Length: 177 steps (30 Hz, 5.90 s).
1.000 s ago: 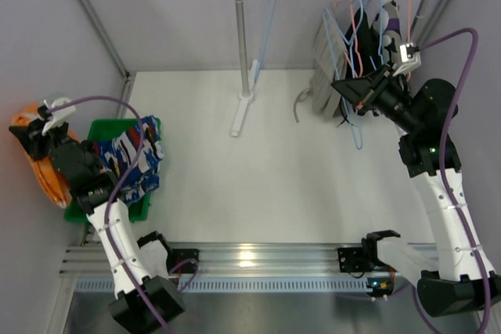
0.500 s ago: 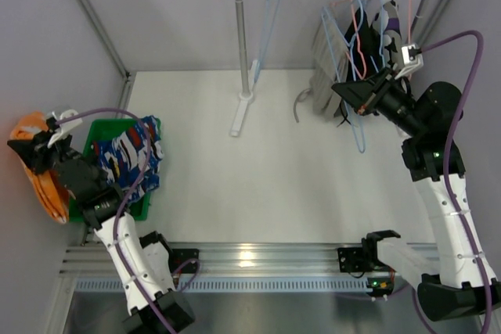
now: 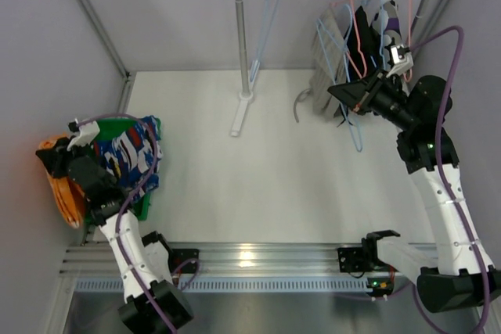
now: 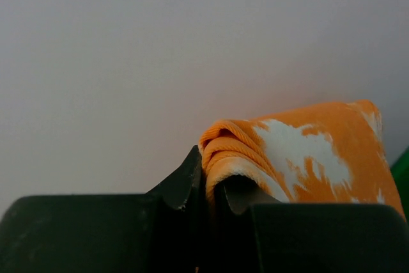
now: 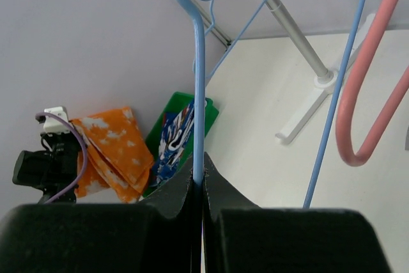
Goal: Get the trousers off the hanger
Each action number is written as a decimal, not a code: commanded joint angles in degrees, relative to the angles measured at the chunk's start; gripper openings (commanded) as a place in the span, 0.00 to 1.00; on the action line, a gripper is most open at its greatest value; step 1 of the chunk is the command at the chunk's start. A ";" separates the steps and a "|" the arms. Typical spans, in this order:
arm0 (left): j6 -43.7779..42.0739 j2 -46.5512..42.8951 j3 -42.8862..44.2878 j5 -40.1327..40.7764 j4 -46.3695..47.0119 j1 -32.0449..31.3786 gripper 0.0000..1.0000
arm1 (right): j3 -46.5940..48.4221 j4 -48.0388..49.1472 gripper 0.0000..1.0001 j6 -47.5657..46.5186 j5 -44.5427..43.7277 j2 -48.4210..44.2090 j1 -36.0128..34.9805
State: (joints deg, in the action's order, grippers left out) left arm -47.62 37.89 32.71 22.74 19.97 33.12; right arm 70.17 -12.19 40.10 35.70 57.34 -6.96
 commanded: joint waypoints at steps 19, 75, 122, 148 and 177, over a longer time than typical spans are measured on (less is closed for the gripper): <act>24.40 43.85 25.46 -9.44 -7.38 -18.71 0.64 | 7.08 -3.81 0.00 -5.99 -0.72 3.39 0.28; 55.88 15.02 45.87 -46.03 -63.21 -18.09 0.99 | 56.66 -7.94 0.00 -9.52 -40.28 42.85 -20.02; 55.88 12.56 39.71 -43.57 -58.64 -18.09 0.99 | 58.50 -0.29 0.00 -5.29 -36.14 51.46 -19.67; 56.23 10.98 42.35 -46.12 -55.56 -18.09 0.99 | 34.15 -7.14 0.79 -13.01 -26.99 15.27 -19.58; 57.55 7.73 40.15 -44.80 -56.27 -18.27 0.99 | 52.00 -24.20 0.73 -11.36 -20.50 27.73 5.91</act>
State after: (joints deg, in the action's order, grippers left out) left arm 9.15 46.35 73.28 -22.48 -38.98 14.90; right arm 118.32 -36.23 27.99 14.22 85.27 -1.93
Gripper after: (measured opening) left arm 0.990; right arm 0.730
